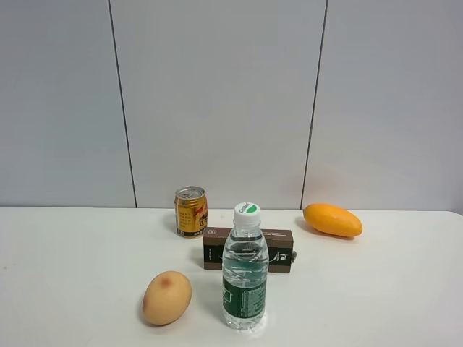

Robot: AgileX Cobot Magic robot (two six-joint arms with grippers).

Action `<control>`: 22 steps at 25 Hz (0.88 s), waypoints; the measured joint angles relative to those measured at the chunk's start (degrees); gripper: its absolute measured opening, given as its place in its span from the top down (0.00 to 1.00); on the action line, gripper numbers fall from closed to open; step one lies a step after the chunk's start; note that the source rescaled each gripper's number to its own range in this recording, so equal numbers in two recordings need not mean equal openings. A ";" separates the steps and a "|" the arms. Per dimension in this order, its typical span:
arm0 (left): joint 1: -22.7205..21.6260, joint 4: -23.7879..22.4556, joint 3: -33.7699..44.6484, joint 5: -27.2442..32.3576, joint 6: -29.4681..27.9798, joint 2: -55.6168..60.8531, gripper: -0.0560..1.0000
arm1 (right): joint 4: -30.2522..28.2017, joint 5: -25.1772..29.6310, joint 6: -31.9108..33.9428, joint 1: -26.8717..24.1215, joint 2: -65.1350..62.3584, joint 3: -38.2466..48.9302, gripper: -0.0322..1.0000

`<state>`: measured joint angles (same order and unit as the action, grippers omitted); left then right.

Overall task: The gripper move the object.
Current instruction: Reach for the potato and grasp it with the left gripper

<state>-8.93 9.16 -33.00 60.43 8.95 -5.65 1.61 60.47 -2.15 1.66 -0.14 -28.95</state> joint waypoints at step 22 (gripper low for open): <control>15.40 5.35 -22.16 -10.83 -0.36 -50.60 0.00 | 0.00 0.00 0.00 0.00 0.00 0.00 0.00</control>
<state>6.47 14.51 -55.16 49.61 8.60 -56.25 1.61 60.47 -2.15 1.66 -0.14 -28.95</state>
